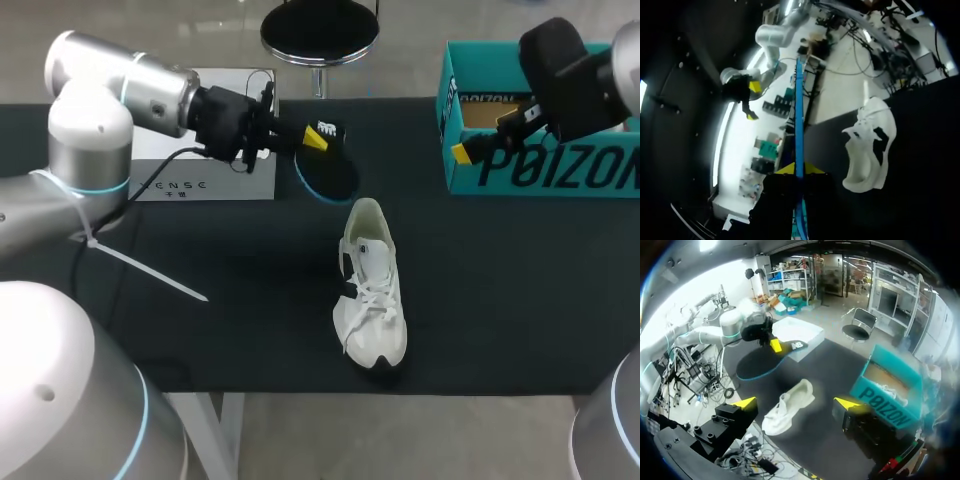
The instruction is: Take the shoe out of the shoebox, open the shoe tongue, remove and reinsert the insole, then place the shoe into the shoebox
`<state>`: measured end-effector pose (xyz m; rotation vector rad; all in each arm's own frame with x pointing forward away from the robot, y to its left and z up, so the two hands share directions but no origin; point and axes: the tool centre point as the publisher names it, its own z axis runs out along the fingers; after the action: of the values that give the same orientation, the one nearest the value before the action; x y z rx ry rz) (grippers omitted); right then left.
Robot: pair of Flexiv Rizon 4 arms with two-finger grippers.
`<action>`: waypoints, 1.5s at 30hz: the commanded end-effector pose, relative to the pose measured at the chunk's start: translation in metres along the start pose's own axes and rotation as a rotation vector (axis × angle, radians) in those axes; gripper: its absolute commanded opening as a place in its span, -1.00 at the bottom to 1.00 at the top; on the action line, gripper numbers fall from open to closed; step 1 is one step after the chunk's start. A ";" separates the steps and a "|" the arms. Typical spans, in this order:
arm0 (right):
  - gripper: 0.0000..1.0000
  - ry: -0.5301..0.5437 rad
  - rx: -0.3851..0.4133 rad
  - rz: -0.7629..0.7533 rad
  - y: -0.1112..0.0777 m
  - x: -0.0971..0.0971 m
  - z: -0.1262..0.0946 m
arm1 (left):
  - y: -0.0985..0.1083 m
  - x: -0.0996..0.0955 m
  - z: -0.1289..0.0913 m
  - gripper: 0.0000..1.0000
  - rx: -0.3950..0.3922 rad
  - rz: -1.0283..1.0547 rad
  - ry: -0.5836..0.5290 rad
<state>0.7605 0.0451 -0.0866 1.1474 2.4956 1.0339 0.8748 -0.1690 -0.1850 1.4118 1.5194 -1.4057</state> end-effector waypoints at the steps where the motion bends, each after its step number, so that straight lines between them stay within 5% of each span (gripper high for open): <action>1: 1.00 -0.002 0.003 0.002 0.002 0.000 0.002 | -0.006 -0.001 0.001 -1.00 -0.244 0.726 0.150; 6: 1.00 -0.002 0.003 0.002 0.002 0.000 0.002 | -0.014 0.009 0.008 -1.00 -0.220 0.986 0.098; 25: 1.00 -0.002 0.003 0.002 0.002 0.000 0.002 | 0.002 0.019 -0.001 -1.00 -0.304 1.013 -0.042; 30: 1.00 -0.002 0.003 0.002 0.002 0.000 0.002 | 0.008 0.017 0.001 -1.00 -0.249 0.908 -0.112; 35: 1.00 -0.002 0.003 0.002 0.002 0.000 0.002 | 0.009 0.007 0.013 -1.00 -0.074 0.720 -0.087; 45: 1.00 -0.002 0.003 0.002 0.002 0.000 0.002 | 0.011 -0.012 0.012 -1.00 -0.056 0.726 0.015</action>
<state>0.7604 0.0451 -0.0864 1.1475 2.4958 1.0330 0.8790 -0.1852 -0.1827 1.6450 0.8900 -0.8463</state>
